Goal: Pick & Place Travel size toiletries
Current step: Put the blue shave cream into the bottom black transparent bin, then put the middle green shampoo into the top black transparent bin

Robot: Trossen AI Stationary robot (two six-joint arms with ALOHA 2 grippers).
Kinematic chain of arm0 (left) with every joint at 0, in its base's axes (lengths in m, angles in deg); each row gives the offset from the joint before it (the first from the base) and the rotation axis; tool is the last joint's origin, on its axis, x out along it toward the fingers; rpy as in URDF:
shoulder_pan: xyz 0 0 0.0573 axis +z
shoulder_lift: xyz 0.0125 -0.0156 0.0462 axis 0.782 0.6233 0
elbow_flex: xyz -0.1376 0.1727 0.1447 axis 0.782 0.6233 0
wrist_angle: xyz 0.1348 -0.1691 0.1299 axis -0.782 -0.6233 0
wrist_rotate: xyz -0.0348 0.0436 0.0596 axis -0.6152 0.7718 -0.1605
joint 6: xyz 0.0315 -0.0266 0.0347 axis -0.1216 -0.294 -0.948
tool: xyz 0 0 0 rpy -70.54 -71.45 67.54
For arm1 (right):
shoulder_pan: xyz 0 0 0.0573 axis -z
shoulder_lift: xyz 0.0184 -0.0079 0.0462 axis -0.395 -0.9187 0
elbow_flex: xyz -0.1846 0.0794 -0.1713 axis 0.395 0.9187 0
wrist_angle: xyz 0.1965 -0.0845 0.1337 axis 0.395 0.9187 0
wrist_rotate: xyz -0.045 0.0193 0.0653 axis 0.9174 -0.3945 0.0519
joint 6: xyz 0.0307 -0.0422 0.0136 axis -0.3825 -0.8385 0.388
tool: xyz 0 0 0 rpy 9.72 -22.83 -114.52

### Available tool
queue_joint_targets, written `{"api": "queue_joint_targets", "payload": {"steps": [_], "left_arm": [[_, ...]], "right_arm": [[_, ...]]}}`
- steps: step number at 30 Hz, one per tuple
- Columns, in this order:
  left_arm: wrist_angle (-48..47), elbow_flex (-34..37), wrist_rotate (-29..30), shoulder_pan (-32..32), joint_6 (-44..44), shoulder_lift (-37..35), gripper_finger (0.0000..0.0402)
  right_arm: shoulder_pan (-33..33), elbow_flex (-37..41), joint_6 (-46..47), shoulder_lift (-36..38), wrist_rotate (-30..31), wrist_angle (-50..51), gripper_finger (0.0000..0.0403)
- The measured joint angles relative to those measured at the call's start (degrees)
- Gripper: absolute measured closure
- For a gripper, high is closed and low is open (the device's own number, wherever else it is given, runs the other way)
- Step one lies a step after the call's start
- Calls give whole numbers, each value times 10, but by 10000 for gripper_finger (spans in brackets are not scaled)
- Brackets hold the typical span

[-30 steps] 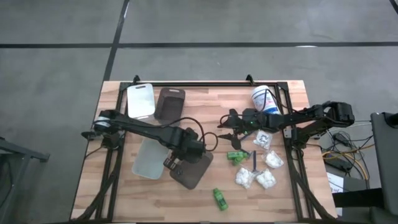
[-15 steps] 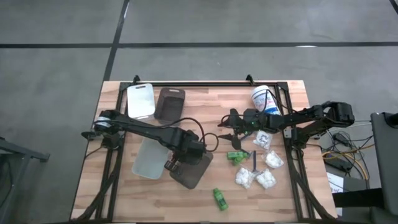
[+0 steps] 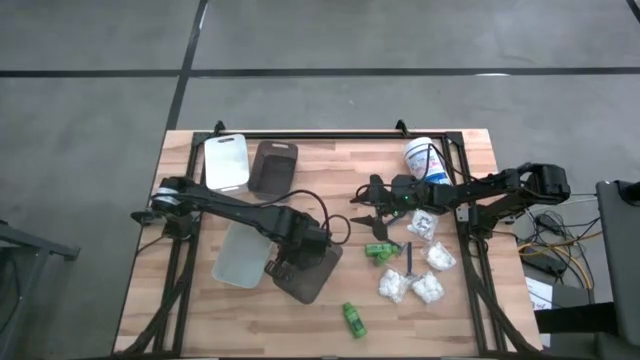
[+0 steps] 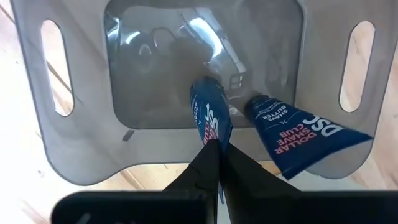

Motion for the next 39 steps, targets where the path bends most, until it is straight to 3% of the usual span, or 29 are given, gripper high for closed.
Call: {"api": "queue_joint_targets", "payload": {"steps": [13,22,39], "left_arm": [[-8,2,4,0,11,0,374],[-11,-2,8,0,16,-1,349],[-77,-45,7,1,55,-37,353]], "right_arm": [[0,0,0,0,0,0,112],[0,0,2,0,0,0,144],[0,0,2,0,0,0,179]]}}
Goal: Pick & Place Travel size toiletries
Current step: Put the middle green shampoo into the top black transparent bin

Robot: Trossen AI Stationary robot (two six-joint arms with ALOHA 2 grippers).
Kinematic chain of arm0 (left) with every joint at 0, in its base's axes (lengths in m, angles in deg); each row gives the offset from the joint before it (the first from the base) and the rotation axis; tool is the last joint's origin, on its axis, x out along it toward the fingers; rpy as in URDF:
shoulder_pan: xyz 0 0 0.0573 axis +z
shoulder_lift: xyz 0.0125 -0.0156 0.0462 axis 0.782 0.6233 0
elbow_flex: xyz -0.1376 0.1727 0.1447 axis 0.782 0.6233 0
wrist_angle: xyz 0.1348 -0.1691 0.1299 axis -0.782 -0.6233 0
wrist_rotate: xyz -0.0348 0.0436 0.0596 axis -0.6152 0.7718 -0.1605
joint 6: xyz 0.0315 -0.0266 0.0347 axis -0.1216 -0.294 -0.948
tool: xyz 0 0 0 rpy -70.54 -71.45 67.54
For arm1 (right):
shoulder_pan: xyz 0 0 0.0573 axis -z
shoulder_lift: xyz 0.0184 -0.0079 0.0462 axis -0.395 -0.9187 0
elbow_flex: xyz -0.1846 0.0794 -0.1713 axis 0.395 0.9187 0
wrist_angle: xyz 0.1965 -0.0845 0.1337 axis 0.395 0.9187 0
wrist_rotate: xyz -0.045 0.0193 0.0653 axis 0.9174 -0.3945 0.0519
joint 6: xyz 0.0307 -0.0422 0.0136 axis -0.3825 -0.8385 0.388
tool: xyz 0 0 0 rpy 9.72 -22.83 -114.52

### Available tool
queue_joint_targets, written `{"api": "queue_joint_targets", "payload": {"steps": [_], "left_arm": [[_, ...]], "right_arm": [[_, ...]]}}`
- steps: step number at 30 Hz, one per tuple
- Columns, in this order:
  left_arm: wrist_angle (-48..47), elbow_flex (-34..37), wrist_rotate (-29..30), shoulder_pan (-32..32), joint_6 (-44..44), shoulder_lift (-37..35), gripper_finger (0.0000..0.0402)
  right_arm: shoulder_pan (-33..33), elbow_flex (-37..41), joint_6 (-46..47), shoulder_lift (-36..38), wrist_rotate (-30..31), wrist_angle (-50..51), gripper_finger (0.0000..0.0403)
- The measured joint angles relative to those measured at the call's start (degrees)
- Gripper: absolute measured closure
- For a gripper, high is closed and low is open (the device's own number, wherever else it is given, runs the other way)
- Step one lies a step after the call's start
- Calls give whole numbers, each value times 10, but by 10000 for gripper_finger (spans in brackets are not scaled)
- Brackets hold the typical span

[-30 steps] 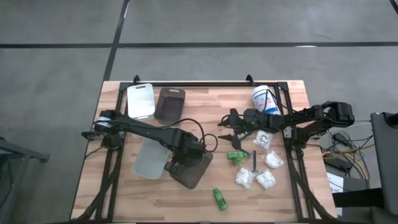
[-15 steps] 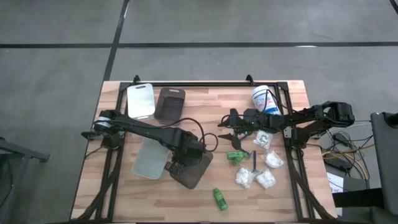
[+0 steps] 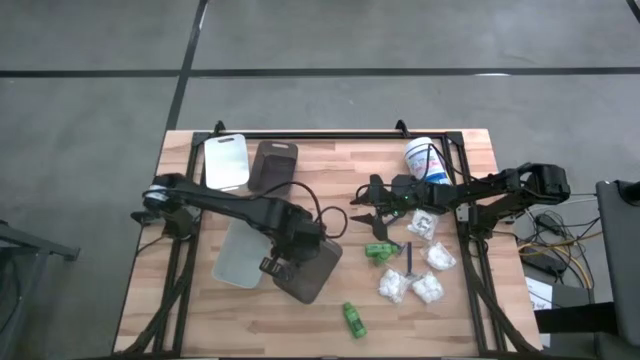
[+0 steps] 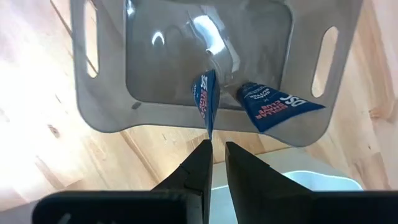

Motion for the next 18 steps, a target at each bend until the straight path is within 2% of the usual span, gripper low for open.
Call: {"api": "queue_joint_targets", "payload": {"steps": [5,10,18], "left_arm": [[4,4,0,0,1,-33,354],[46,42,0,1,2,-84,358],[184,181,0,2,3,-206,358]], "right_arm": [[0,0,1,0,0,0,167],[0,0,3,0,0,2,152],[0,0,4,0,0,2,145]]}}
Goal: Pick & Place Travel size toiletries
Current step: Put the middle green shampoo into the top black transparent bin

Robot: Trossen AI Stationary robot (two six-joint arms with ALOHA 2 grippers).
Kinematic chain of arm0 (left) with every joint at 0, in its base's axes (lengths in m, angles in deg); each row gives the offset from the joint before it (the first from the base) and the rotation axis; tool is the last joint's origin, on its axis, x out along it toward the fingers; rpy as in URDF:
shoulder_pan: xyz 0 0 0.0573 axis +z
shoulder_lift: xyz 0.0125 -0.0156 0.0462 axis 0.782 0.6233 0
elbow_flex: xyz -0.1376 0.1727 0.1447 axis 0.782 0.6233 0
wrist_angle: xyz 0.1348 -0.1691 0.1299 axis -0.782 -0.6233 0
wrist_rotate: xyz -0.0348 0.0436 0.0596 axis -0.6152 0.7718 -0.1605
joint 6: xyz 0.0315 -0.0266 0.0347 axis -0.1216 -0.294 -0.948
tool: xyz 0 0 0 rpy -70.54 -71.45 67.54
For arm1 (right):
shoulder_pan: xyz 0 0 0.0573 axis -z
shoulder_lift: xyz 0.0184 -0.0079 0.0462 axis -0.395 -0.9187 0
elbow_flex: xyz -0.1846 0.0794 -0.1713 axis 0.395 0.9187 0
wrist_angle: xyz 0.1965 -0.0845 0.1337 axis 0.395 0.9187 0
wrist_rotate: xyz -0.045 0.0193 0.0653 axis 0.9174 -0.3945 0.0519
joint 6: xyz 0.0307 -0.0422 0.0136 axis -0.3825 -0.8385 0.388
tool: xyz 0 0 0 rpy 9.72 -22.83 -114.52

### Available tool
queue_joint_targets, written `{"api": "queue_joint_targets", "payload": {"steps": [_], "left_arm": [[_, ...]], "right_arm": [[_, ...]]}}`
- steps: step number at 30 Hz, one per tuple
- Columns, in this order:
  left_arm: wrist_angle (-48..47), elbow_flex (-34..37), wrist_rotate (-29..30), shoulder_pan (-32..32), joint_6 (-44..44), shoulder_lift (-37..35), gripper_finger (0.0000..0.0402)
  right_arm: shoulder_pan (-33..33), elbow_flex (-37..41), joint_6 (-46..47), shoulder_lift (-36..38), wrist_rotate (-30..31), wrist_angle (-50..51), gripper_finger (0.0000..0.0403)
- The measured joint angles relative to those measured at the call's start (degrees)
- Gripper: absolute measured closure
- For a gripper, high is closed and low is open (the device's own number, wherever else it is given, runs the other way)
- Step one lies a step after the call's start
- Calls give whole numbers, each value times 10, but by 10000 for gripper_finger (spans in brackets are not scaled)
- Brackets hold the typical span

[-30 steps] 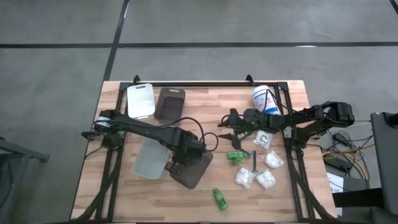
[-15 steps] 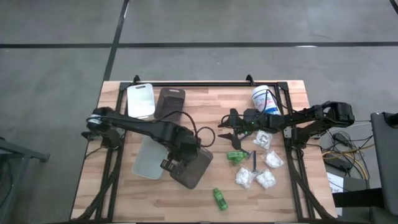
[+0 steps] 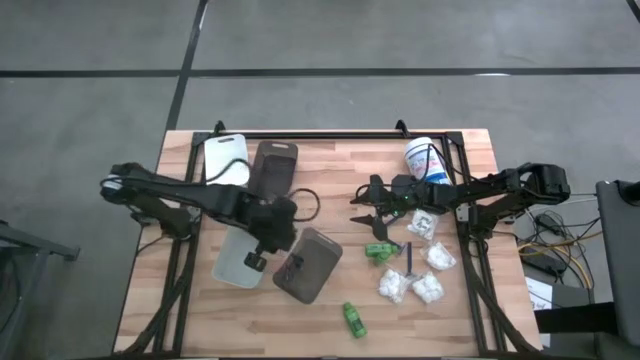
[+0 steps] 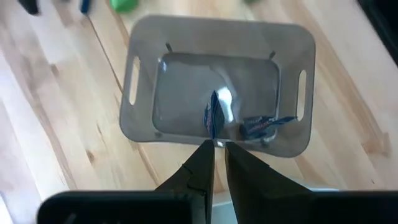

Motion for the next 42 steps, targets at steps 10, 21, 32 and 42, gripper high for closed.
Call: {"api": "queue_joint_targets", "payload": {"steps": [10,21,32,42], "left_arm": [[268,240,9,3,17,-207,358],[537,457,10,4,23,-355,357],[833,602,10,3,34,-386,354],[871,615,8,2,105,-386,354]], "right_arm": [[0,0,-19,0,0,-2,176],[0,0,29,0,-2,-13,195],[-5,-47,79,13,-92,57,190],[-73,-121,84,17,-92,188,201]]}}
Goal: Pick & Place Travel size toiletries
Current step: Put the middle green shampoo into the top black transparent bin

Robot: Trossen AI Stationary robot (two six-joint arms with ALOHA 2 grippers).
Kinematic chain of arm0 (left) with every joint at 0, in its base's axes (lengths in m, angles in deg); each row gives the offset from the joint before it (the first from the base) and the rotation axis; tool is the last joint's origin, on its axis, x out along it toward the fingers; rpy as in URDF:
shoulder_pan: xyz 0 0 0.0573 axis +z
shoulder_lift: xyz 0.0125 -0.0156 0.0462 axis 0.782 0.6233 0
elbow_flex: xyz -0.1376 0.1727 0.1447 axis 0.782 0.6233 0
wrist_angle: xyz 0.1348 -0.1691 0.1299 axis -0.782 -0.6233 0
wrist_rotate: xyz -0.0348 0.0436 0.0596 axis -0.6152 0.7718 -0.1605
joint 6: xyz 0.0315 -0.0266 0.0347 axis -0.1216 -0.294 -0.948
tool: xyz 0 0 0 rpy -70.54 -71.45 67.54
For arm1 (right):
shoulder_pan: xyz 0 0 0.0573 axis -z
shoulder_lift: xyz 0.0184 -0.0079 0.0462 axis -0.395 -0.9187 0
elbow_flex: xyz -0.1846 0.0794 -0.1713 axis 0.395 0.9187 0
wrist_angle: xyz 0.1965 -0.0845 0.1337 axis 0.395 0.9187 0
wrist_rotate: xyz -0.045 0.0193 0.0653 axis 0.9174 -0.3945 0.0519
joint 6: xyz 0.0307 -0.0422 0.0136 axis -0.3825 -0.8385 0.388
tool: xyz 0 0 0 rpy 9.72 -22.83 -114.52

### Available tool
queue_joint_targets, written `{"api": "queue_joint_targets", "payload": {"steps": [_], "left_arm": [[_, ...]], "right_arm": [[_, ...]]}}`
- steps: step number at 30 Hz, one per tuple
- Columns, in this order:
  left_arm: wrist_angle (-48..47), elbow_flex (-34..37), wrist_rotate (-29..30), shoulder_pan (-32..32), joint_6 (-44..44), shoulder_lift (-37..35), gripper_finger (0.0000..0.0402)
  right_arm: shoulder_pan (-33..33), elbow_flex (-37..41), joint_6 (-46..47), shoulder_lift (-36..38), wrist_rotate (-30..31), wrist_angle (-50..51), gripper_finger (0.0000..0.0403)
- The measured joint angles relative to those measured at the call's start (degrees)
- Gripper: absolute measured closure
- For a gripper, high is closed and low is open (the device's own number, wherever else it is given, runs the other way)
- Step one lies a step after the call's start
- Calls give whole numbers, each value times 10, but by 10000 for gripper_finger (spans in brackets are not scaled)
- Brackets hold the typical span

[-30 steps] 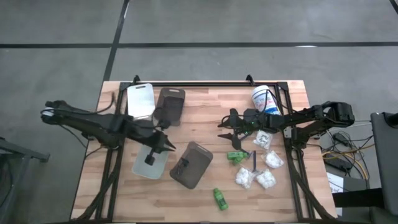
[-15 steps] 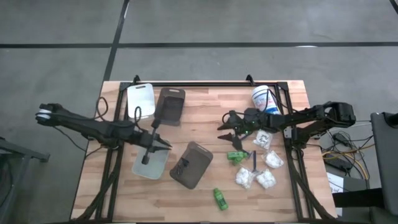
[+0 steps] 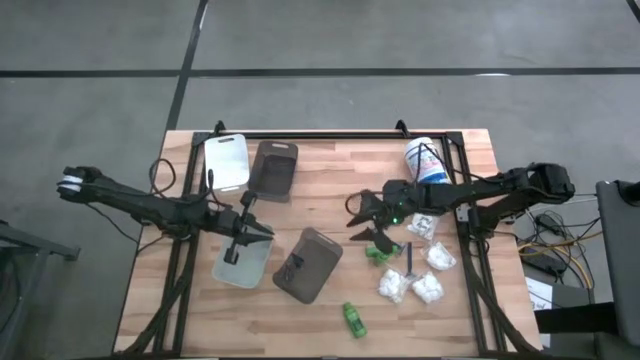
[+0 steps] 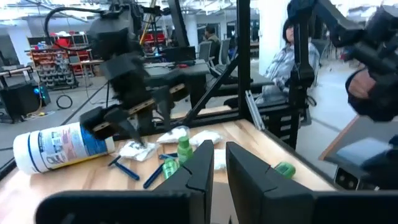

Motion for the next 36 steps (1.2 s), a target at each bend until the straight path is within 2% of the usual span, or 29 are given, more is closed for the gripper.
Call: {"api": "queue_joint_targets", "payload": {"steps": [6,12,15,18,23,30,36], "left_arm": [[8,0,-15,-1,22,-2,354],[10,0,-43,-1,25,-4,354],[9,0,-45,-2,10,-3,354],[8,0,-45,-2,-15,-3,354],[9,0,-45,-2,-48,-5,354],[10,0,-44,-2,-70,-5,354],[9,0,-40,-2,-99,-5,354]], "right_arm": [[-70,-16,8,1,0,22,215],[-127,-33,59,15,0,178,220],[-144,-38,98,21,0,212,217],[-150,-41,116,28,4,223,216],[-149,-45,60,39,75,226,228],[-150,-48,77,54,76,327,249],[-150,-48,54,51,112,341,267]]}}
